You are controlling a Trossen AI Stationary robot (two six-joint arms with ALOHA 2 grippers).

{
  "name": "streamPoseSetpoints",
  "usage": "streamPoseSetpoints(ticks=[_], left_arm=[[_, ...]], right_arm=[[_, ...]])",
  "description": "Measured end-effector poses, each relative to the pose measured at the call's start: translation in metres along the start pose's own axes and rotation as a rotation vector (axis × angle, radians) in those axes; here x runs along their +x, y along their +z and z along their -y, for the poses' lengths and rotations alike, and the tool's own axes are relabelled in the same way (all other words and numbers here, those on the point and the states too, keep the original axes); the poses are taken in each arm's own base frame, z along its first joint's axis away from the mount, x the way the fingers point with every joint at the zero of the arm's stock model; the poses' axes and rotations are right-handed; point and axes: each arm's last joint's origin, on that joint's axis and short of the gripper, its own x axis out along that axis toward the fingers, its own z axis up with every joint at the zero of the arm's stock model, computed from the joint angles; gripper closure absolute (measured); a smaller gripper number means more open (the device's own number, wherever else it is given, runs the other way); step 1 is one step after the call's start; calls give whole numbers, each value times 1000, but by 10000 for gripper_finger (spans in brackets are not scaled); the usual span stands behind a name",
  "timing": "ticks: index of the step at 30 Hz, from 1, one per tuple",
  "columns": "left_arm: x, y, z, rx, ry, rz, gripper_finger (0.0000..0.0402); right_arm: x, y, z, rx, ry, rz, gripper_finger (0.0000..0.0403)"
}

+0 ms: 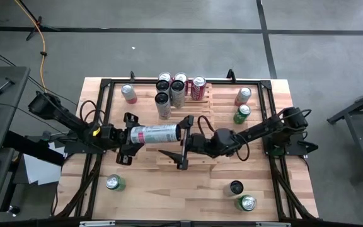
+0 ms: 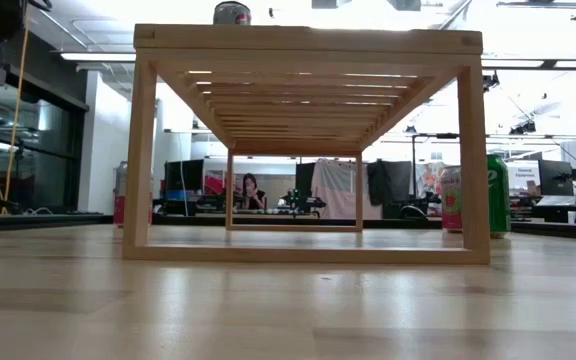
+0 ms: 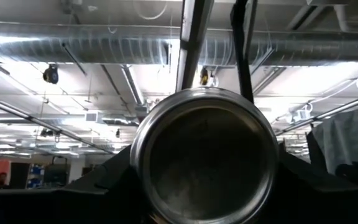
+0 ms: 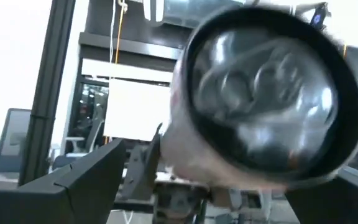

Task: Place canned beverage on shelf
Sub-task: Align the right peach vibe celsius soda can with the other peach vibe celsius soda can on the shelf

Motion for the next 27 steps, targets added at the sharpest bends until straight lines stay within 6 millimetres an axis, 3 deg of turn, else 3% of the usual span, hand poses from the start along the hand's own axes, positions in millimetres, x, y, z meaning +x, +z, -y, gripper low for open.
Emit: streamPoseSetpoints(ticks=[11,14,18,19,23,27], left_arm=[[0,-1,0,20,14,-14,167],[0,-1,0,22,17,-19,167],[0,-2,1,35,7,-28,167],[0,-3,1,37,0,-33,167],[0,-4,1,55,13,-45,120],[1,-4,-3,95,100,-69,69]], right_arm=[[9,20,-2,-7,3,77,38],[8,21,-3,-3,-26,68,74],[8,21,-3,11,-53,61,154],[8,21,-4,9,-52,59,156],[7,26,-3,-12,-57,46,156],[2,47,5,-74,-127,-9,161]])
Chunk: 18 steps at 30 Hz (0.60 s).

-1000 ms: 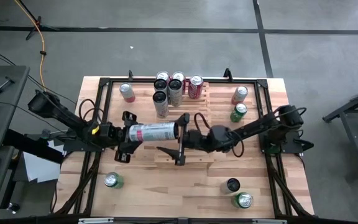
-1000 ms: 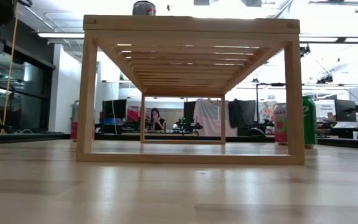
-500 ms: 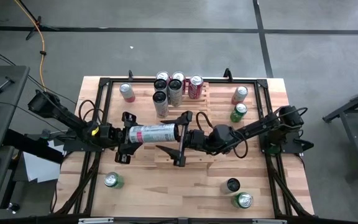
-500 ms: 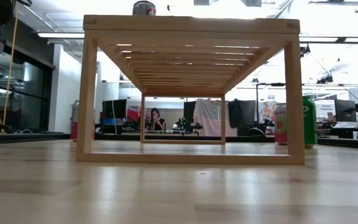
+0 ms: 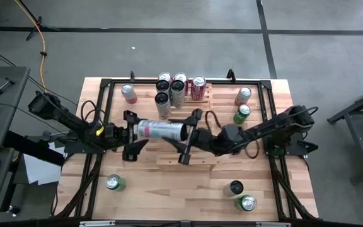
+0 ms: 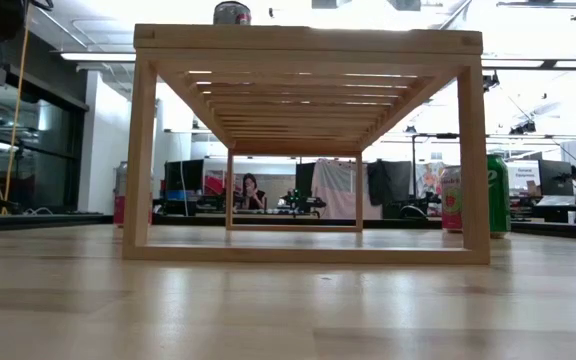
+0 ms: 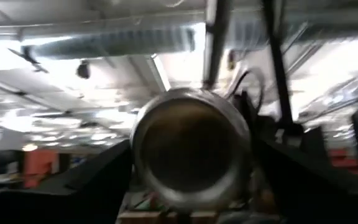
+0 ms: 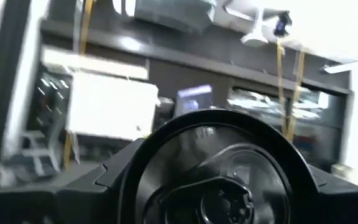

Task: Place canned beverage on shelf
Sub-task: Align the right peach vibe celsius soda can with the other peach vibe celsius soda can on the shelf

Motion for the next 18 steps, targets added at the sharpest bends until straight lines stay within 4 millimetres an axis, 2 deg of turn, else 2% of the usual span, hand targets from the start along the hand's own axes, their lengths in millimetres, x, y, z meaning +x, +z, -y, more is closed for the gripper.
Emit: streamPoseSetpoints(ticks=[4,10,15,18], left_arm=[[-1,-5,-1,73,61,-65,58],[3,-5,-2,137,138,-111,55],[17,-6,3,200,179,-223,54],[26,-7,6,226,192,-302,54]], right_arm=[[-10,26,12,-78,-91,-118,161],[-15,73,48,-194,-508,-516,161],[-8,106,77,-40,-555,-659,161],[-4,104,88,64,-524,-795,161]])
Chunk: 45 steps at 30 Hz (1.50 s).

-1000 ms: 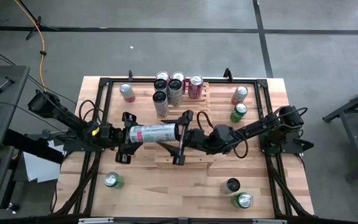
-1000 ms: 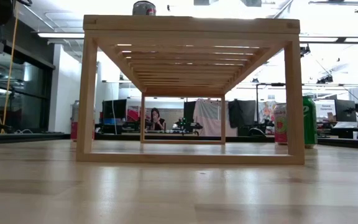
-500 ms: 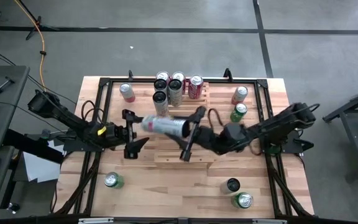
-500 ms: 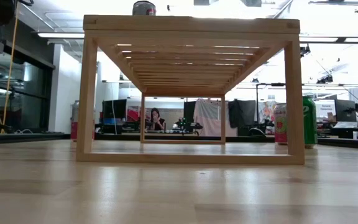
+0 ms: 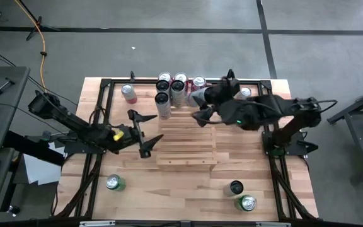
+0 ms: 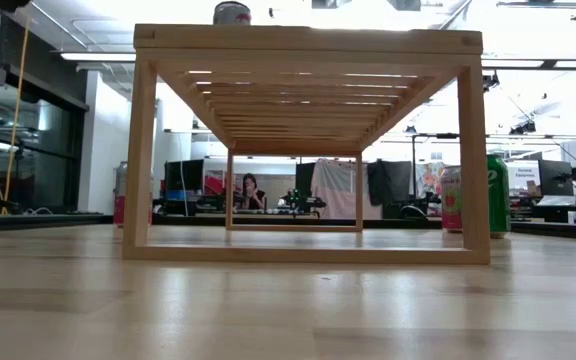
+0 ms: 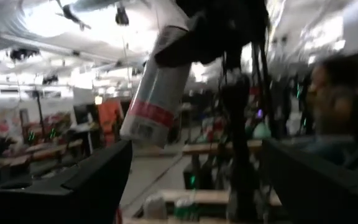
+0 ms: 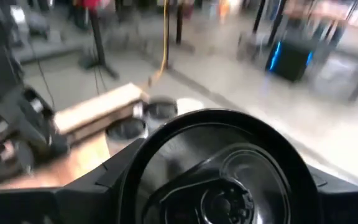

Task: Place canned beverage on shelf
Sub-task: Align the right peach vibe celsius soda can with the other peach vibe celsius soda can on the shelf

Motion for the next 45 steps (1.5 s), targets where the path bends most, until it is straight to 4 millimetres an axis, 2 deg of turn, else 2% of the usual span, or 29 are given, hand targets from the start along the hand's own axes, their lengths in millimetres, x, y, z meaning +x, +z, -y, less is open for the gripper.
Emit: streamPoseSetpoints(ticks=[4,7,16,23,30,35,45], left_arm=[[6,1,5,39,-15,-77,53],[7,-1,6,52,-19,-106,53],[7,-5,6,61,17,-157,53],[6,-3,5,54,19,-150,53],[6,-2,4,52,28,-150,53],[6,-2,4,55,32,-154,53],[6,-2,4,55,32,-154,53]], right_arm=[[13,-4,1,-20,19,-165,161],[23,-13,-5,-36,27,-248,161],[50,-40,-38,-87,118,-403,161],[72,-59,-53,-125,98,-469,161],[95,-64,-47,-139,2,-462,161],[110,-59,-37,-100,-46,-434,161],[124,-56,-34,-33,11,-450,161]])
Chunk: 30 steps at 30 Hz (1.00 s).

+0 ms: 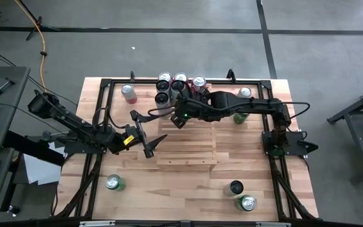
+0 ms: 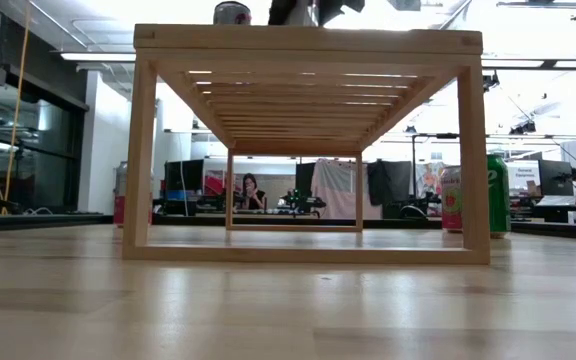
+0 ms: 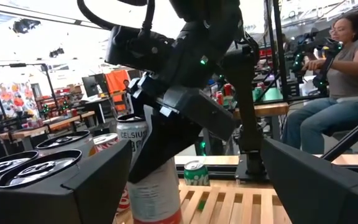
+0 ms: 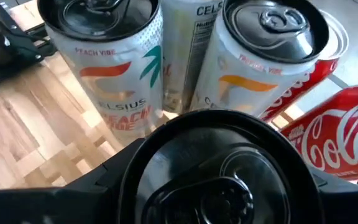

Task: Place canned beverage on shelf
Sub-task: Align the right peach vibe celsius soda can with the other peach vibe celsius soda can on the shelf

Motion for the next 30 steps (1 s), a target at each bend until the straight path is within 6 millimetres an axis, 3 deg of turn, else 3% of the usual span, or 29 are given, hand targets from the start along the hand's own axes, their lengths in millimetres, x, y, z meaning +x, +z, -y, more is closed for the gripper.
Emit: streamPoseSetpoints(ticks=[8,16,30], left_arm=[[0,0,0,0,-1,0,53],[0,0,0,8,1,-2,53],[0,-1,0,12,4,-6,53]], right_arm=[[14,-2,-6,-19,-21,-9,95],[14,-1,-6,-78,-31,7,89],[-9,7,6,-279,23,39,86]])
